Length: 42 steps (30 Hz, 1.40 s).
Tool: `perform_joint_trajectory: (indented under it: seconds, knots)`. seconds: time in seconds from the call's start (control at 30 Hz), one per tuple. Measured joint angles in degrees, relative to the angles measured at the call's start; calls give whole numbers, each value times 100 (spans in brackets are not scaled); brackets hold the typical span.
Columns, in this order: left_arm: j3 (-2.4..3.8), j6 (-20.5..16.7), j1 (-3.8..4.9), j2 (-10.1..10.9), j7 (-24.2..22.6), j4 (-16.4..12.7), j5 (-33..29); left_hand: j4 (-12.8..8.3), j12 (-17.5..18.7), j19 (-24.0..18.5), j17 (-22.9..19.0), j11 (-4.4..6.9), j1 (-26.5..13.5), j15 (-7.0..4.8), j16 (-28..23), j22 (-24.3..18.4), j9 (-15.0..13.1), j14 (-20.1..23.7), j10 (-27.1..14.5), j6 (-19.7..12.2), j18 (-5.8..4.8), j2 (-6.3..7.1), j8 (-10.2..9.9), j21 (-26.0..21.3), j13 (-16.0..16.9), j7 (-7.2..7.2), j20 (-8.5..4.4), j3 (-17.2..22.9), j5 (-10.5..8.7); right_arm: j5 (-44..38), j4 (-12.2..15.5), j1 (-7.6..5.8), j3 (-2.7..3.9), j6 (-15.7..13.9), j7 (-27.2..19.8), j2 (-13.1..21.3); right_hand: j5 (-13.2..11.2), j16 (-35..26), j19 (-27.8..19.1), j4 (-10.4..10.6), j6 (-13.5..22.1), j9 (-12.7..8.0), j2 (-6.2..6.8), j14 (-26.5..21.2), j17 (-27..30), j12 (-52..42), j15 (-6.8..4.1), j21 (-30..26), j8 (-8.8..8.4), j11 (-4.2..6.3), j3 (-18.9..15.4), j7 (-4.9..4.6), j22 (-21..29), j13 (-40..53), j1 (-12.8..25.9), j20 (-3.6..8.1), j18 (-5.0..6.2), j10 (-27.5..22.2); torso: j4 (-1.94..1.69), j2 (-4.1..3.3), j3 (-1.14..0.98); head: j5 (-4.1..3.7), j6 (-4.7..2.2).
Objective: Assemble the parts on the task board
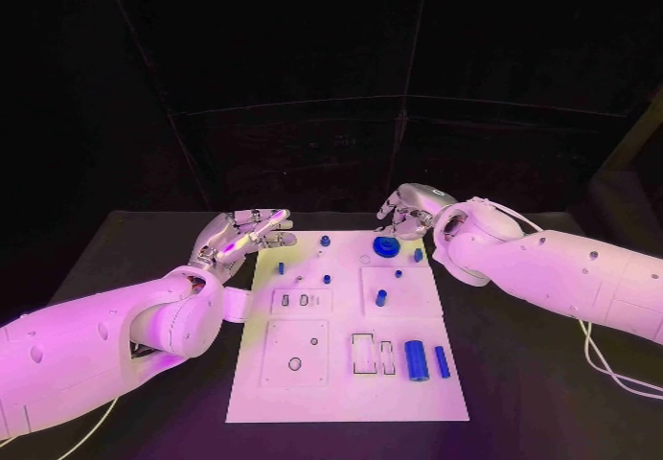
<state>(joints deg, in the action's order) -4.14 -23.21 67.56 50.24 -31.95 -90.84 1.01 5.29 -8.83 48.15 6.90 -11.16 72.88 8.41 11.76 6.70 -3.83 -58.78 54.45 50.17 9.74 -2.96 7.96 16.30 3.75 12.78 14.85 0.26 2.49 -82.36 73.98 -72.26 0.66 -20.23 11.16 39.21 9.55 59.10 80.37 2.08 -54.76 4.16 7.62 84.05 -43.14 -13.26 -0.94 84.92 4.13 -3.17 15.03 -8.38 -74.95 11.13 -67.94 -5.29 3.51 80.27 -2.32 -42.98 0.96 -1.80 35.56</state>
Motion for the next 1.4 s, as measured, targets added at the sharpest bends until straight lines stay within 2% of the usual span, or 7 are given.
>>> perform_joint_trajectory:
  seconds: [0.07, 0.2, 0.3, 0.57, 0.77, 0.83, 1.4]
  knots:
    - [0, 1, 0, 1, 1, -5, 0, 0, 0, 0, 0, 0, 0, 0, 0, 0, 0, 0, 0, 0, 0, 0, 0, 0, 0, 0, 0, 0, 0, 162, 52, 1, 11, 69, 55, 132, 115, 262, 3, 220, 209, -11, 36, 0, -307, -335, 0, 0, -16, -3, -371, -20, 0, 367, 70, -3, 0, -75, 20, 4, -5, -13, -9]
    - [0, 2, 0, -10, 1, -1, 0, 0, 0, 0, 0, 0, 0, 0, 0, 0, 0, 0, 0, 0, 0, 0, 0, 0, 0, 0, 0, 0, 0, 356, 71, 1, 17, 244, 148, 232, 147, 682, 56, 727, 416, 25, -230, 0, -746, -1452, 0, 27, 83, -45, -1276, -75, 0, 1651, -387, -57, 1, -825, 44, 6, -15, -33, -16]
    - [1, 4, 0, -25, 1, 9, 0, 0, 0, 0, 0, 0, 0, 0, 0, 0, 0, 0, 0, 0, 0, 0, 0, 0, 0, 0, 0, 0, 0, 427, 9, 3, 17, 379, 211, 222, 147, 834, 83, 821, 461, 26, -277, 0, -929, -1823, 0, 64, 83, -61, -1531, -69, 1, 2063, -683, -44, 1, -1011, 46, 6, -18, -52, -15]
    - [1, 13, 0, -64, 4, 48, 0, 0, 0, 0, 0, 0, 0, 0, 0, 1, 0, 0, 0, 0, 0, 0, 1, 0, 0, 0, 0, 0, 0, 495, -224, 6, 18, 644, 306, 42, 199, 1063, 104, 882, 479, 25, -388, 0, -1227, -2152, 0, 67, 117, -62, -1767, -85, 1, 2426, -931, -65, 2, -1110, 25, 1, -16, -59, 14]
    - [1, 14, 0, -70, 8, 74, 0, -15, 0, 0, 0, 0, 0, 0, 0, -4, 0, 0, 0, 0, 0, 0, 1, 0, 1, 0, 0, 16, 0, 462, -368, 12, 17, 799, 321, -90, 212, 1703, 155, 857, 556, 25, -402, 0, -2194, -3140, 0, 94, 149, -80, -2043, -74, 2, 3358, -1159, -74, -1, -1063, 27, 1, -12, -29, 35]
    - [0, 16, -1, -74, 9, 77, 0, -17, 0, 0, 0, 0, 0, 0, 0, -4, 0, 0, 0, 0, 0, 0, 1, 0, 1, 0, 0, 14, 0, 443, -394, 15, 17, 843, 324, -110, 212, 1794, 155, 829, 556, 25, -425, -2, -2331, -3429, 2, 94, 181, -80, -2088, -73, 2, 3636, -1269, -74, -89, -1020, 27, 1, -10, -26, 41]
    - [0, 19, -2, -104, 12, 128, 1, -31, 0, 0, 0, 0, 0, 0, -22, -5, 4, 0, 0, 0, 0, 0, -19, 0, 1, 0, 0, -1, 0, 272, -563, 70, 15, 1090, 331, -272, 259, 2127, 187, 773, 556, 24, -592, -1, -2899, -4554, 43, 115, 250, -92, -2286, -73, 2, 4696, -1446, -82, -88, -788, 34, 1, -10, 5, 68]
